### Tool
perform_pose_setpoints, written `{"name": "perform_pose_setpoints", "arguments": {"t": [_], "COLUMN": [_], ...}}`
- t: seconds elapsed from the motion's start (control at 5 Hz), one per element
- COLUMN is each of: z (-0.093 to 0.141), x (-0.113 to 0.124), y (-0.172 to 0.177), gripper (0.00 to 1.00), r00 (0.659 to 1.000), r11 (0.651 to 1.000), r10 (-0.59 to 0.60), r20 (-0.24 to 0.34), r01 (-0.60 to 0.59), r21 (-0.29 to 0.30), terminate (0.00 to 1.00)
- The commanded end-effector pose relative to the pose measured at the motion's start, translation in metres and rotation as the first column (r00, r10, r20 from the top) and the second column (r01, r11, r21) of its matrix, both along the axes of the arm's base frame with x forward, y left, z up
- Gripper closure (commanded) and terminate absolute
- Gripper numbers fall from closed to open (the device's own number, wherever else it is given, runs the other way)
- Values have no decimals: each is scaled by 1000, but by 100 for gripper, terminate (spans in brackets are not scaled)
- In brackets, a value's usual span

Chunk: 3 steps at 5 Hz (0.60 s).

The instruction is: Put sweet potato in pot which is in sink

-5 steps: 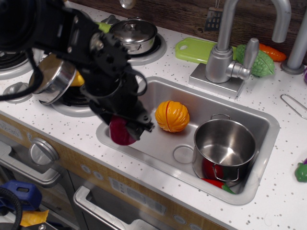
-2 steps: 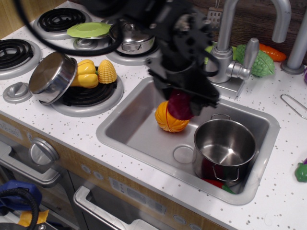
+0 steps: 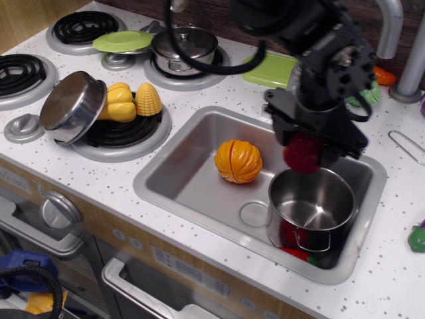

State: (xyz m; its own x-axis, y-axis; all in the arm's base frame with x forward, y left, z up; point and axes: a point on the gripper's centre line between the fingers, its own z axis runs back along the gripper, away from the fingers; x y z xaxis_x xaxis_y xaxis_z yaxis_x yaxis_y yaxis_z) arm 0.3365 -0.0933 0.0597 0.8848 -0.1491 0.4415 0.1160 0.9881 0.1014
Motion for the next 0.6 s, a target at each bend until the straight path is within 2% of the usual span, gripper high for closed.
{"name": "perform_pose_setpoints", "arguments": {"t": [0.0,0.2,0.4], "z": [12,12,12], "x": [7,7,7], "y": [-7,-7,-7], "gripper": [0,0,0], "r00": [999,999,999], "r11": [1000,1000,1000], "r10": [-18,-18,-18], "r20": [30,30,30], "r01": [19,19,19], "r21": [-17,-17,-17], "terminate": [0,0,100]}}
